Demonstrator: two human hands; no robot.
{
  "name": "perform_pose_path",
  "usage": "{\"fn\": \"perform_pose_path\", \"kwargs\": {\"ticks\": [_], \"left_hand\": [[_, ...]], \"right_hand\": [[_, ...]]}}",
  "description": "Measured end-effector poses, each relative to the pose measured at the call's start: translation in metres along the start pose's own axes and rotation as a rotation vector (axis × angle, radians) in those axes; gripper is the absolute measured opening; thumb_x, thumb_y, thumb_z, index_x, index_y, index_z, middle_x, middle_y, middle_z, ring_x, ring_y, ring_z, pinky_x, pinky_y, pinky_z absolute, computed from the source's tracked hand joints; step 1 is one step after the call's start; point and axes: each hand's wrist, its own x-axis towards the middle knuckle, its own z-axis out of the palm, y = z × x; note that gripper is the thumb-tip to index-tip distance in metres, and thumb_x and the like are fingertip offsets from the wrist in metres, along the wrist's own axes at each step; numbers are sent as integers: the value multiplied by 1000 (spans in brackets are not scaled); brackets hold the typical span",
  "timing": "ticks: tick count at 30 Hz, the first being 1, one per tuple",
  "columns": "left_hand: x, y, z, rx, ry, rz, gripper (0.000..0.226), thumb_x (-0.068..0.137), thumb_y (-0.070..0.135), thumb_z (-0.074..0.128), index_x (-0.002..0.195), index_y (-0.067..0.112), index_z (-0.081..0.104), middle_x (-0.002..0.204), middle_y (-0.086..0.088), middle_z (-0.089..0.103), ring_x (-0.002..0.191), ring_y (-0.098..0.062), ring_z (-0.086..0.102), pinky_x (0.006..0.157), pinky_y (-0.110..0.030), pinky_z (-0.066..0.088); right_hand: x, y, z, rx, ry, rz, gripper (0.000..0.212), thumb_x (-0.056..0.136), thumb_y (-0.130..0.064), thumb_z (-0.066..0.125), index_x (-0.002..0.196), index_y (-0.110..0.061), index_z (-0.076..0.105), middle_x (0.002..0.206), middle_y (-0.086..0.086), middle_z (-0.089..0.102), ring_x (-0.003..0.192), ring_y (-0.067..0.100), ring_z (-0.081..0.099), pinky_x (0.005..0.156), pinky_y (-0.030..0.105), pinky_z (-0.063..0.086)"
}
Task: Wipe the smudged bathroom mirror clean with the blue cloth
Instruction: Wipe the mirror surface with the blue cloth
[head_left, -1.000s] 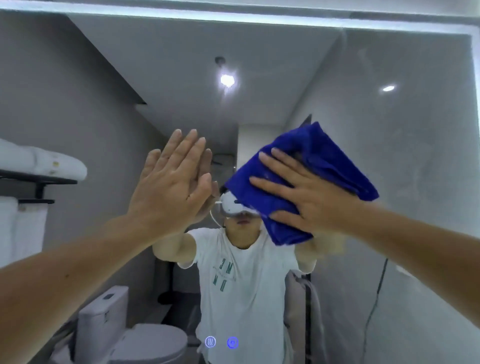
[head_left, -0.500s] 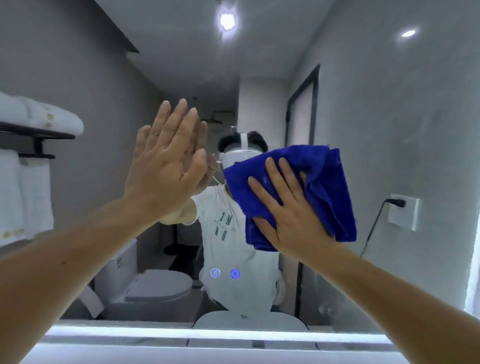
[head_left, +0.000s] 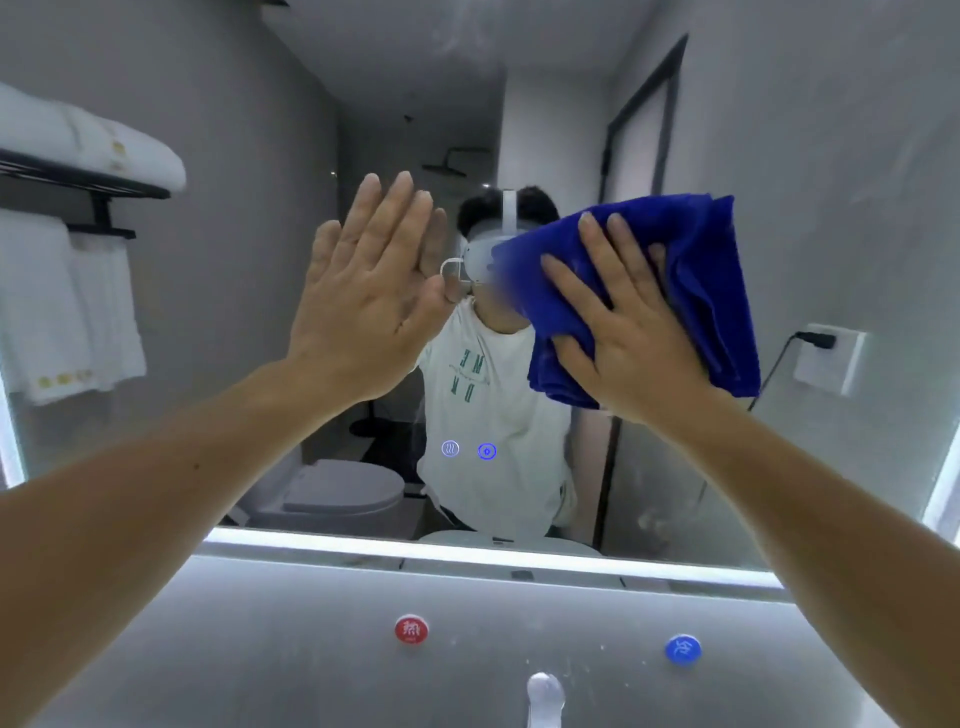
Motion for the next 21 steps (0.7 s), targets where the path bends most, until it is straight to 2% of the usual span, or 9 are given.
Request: {"fn": "perform_pose_path", "kwargs": {"ticks": [4,8,13,16,18,21], "left_hand": [[-18,-1,7,60,-52,20,70,97,55,9,155,17,18,164,0,12,151,-16,3,120,-47,11],[-28,-1,5,36,-100,0,79,94,62,-1,155,16,17,164,-1,11,152,-18,2,120,-48,10],[-32,-6,2,20,-106,-21,67,97,49,17,156,16,16,165,-1,8,151,-16,-2,121,-45,6],[-34,-2,3,12,-104,-19,66,97,46,21,156,16,15,165,0,7,151,-15,-3,122,-42,4],[-36,1,3,7,-120,-26,66,98,47,20,156,18,14,165,2,5,151,-13,-5,122,-41,2],[-37,2,0,8,-126,-25,67,98,50,18,156,18,13,165,3,3,151,-13,-6,122,-44,2]], "right_hand": [[-7,-13,13,20,58,99,59,98,-37,37,152,-16,30,161,17,15,149,35,6,120,52,-1],[-65,-31,32,35,48,5,58,96,-36,38,150,-16,34,159,18,18,148,38,7,119,56,0],[-154,-65,50,5,-65,-157,59,86,-33,44,142,-14,41,152,20,25,149,35,-5,120,50,-6],[-204,-87,59,8,-206,-303,52,92,-28,40,140,-13,51,151,17,29,149,36,-6,121,48,-4],[-229,-95,63,-9,-291,-380,50,94,-27,37,141,-15,48,150,15,37,149,36,-1,121,46,-3],[-226,-86,55,-13,-337,-456,50,95,-29,38,142,-18,48,149,11,42,142,33,23,121,45,-3]]}}
